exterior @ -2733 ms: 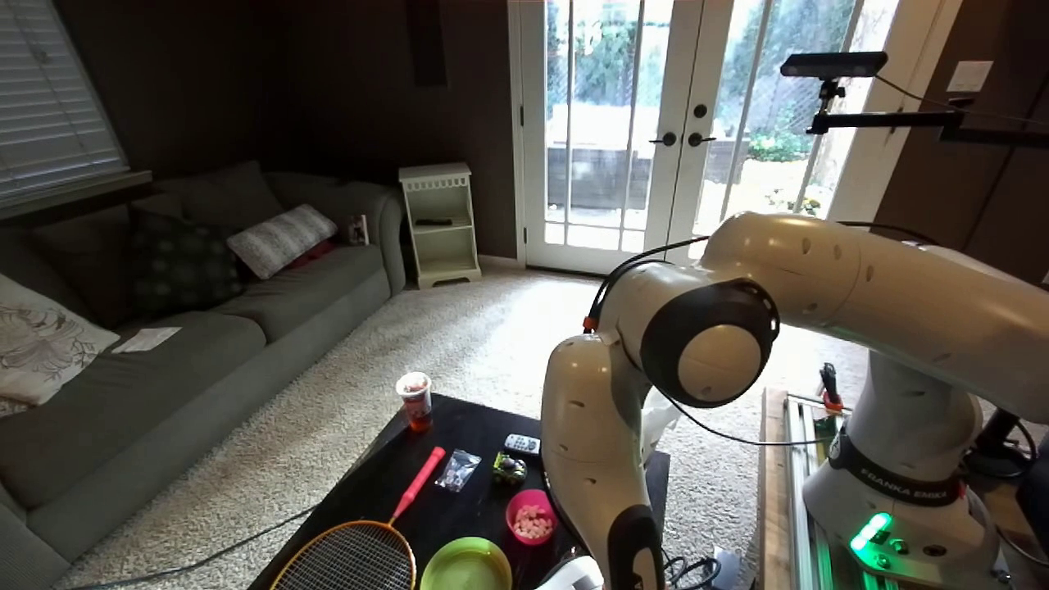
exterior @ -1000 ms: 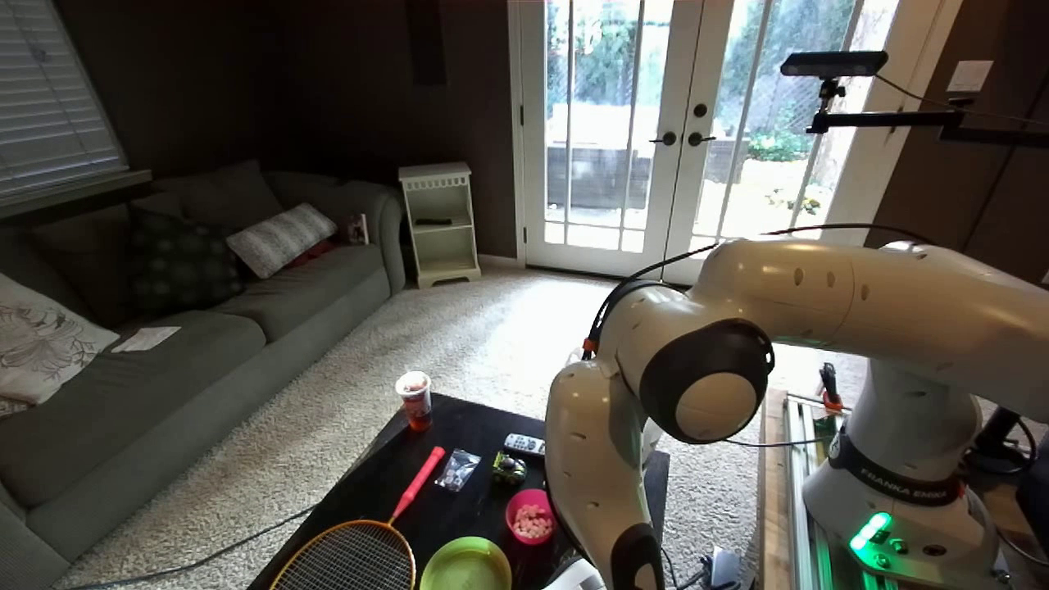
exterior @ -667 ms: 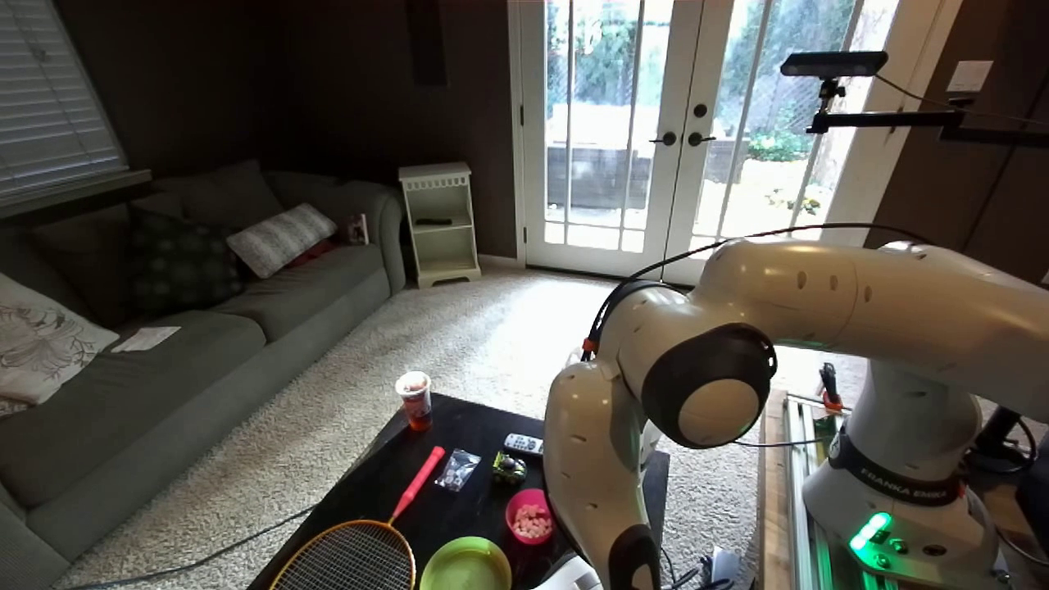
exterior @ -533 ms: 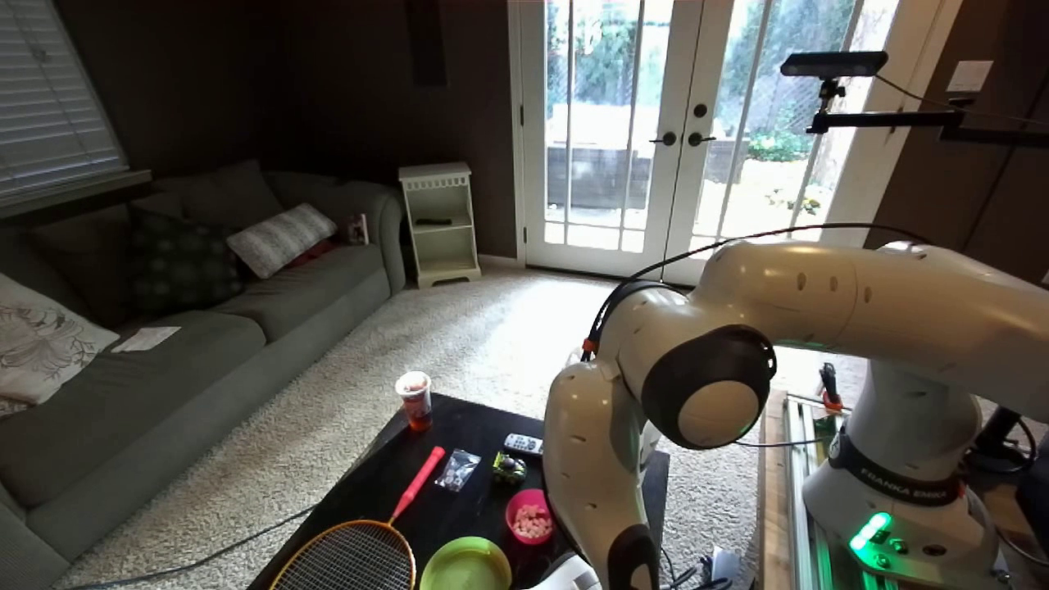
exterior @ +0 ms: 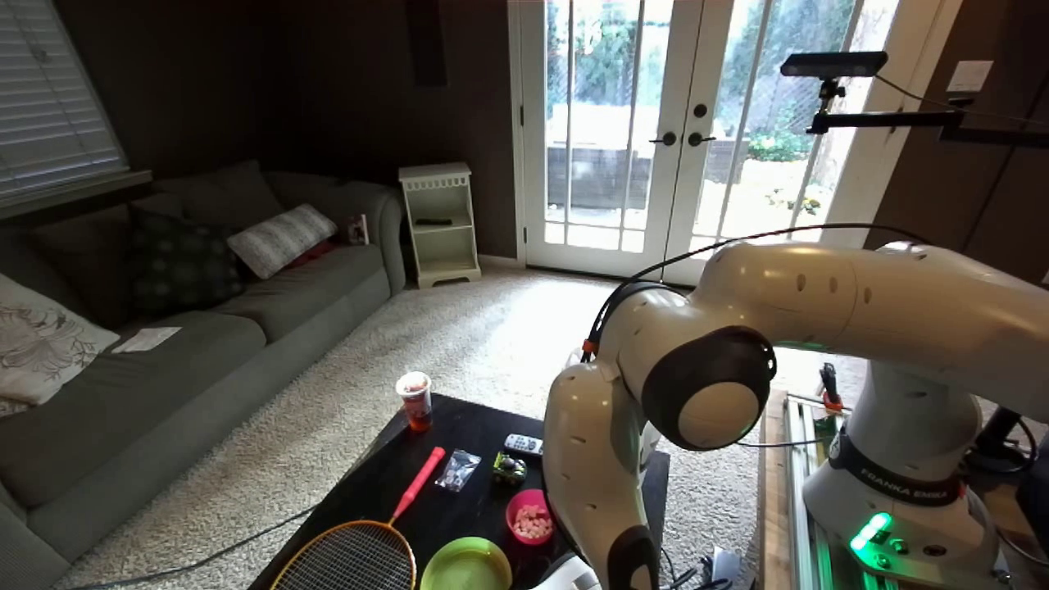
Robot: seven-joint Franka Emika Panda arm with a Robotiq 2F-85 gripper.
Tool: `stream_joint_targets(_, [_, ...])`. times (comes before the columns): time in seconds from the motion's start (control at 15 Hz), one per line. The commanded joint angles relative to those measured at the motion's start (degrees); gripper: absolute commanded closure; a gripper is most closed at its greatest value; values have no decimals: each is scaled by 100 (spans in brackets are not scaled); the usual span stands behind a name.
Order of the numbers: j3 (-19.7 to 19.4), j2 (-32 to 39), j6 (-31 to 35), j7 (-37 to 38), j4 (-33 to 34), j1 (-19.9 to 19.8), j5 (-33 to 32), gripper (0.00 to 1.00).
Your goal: Pick up the toy car
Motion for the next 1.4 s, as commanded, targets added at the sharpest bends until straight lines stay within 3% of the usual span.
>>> stream_joint_targets(0.0, [-91, -165, 204, 162, -129, 66, -185, 87])
stream_joint_targets(0.13, [-190, -416, 777, 155, -395, 45, -306, 88])
stream_joint_targets(0.33, [-463, -607, 2208, 124, -751, 6, -459, 88])
stream_joint_targets(0.93, [-369, 503, 6407, -473, -798, -864, -173, 88])
stream_joint_targets(1.2, [-288, 1066, 7579, -640, -572, -1109, -369, 88])
stream_joint_targets(1.27, [-302, 757, 7791, -631, -948, -1107, -402, 88])
stream_joint_targets(1.33, [-297, 838, 8005, -636, -906, -1125, -437, 88])
